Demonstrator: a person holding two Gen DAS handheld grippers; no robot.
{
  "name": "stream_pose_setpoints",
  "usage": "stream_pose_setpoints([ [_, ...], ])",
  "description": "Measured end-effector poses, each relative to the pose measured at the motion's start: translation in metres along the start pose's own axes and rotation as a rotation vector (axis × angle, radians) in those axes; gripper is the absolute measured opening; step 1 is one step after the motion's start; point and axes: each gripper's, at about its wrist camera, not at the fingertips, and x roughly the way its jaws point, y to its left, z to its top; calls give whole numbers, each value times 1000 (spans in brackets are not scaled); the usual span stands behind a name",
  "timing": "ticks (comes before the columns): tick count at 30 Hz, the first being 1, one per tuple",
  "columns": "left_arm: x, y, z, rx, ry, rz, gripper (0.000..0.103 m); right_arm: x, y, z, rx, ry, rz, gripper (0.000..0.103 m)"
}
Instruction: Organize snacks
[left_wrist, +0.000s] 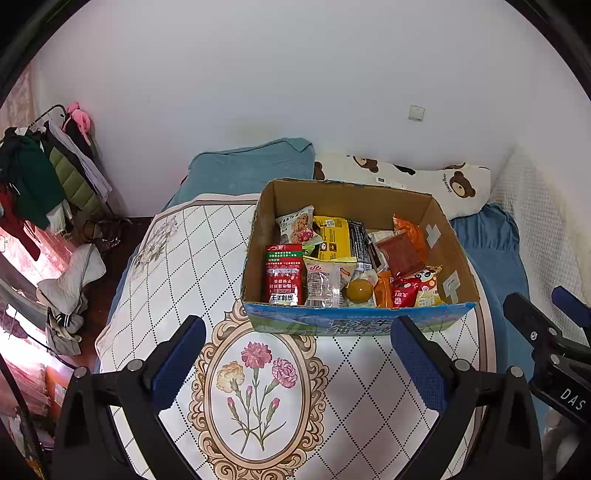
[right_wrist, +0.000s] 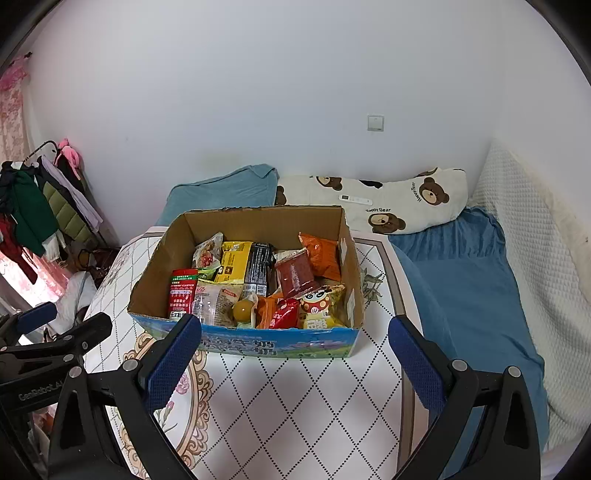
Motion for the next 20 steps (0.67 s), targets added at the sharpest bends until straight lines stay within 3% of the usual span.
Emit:
stream_pose_setpoints([
  [20,-5,0,-1,2,-10,-3,102,1,1,1,-7,-2,3,103],
])
